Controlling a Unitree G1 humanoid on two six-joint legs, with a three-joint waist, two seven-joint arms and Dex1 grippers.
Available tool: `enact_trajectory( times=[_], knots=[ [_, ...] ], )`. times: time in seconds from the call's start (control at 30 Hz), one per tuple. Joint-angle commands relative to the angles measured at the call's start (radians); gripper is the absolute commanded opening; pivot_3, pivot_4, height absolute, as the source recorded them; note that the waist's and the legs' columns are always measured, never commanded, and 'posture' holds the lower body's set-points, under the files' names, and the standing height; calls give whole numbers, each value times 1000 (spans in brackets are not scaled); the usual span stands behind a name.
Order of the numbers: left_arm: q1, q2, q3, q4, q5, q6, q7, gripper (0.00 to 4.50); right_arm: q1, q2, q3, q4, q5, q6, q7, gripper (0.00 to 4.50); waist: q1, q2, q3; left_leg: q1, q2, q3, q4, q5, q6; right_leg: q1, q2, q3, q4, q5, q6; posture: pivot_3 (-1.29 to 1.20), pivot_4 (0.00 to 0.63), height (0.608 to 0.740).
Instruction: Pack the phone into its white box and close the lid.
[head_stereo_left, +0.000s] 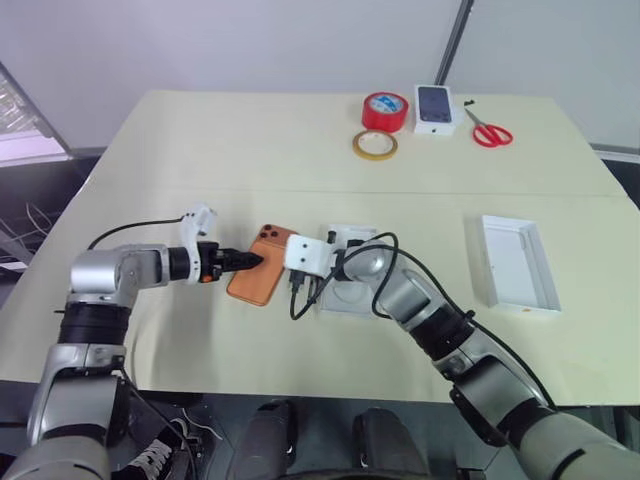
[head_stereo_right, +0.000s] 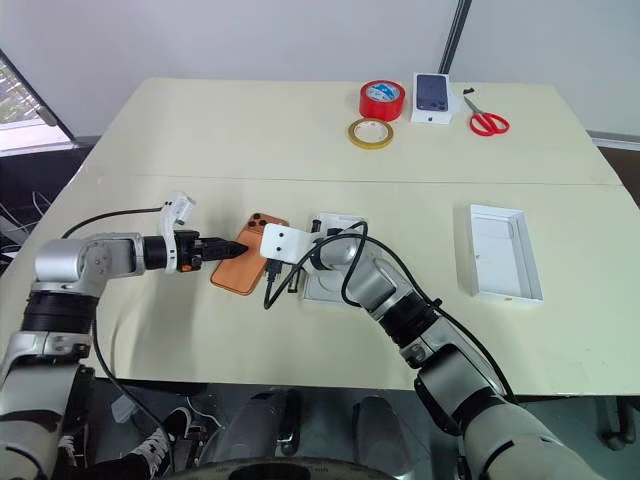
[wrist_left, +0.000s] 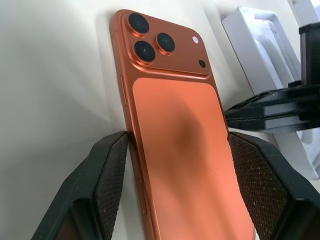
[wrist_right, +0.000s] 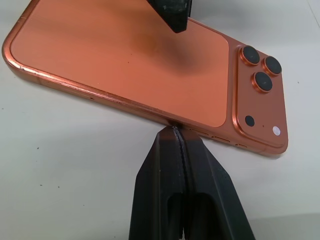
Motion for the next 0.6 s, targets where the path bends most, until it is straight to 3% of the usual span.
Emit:
enact_trajectory(
  times=[0.03, 0.3, 0.43, 0.53, 0.6],
  knots=[
    [27, -66, -66, 8, -15, 86, 7, 3305, -5, 7, -11, 1, -1, -4, -6, 32, 1, 0, 0, 1, 0, 0, 0, 0, 0, 1, 0, 0, 0, 0, 0, 0, 150, 740],
    [8, -91, -16, -3, -29, 162, 32, 3305, -7, 3, -13, 13, -6, -17, -11, 32, -1, 0, 0, 2, 0, 0, -1, -1, 1, 2, 0, 0, -1, 0, 0, 0, 150, 740],
    [-20, -96, 84, 53, -51, 154, 54, 3305, 3, -3, -11, 6, -10, -17, -11, 32, -2, 0, 0, 2, 0, 0, -1, -1, 1, 2, 0, 0, -1, 0, 0, 0, 150, 740],
    [-4, -77, 115, 58, -83, 190, 32, 2431, 8, -11, -12, -2, -12, -20, -12, 0, -7, -1, 0, 1, 0, 0, -2, -1, 1, 1, 0, 0, -1, 0, 0, 0, 150, 740],
    [6, -79, 127, 66, -100, 212, 28, 1469, 9, -15, -14, -4, -13, -25, -11, 0, -9, -1, 1, 1, 0, 0, -2, -1, 1, 0, 0, 1, -1, 0, 0, 0, 150, 740]
  ],
)
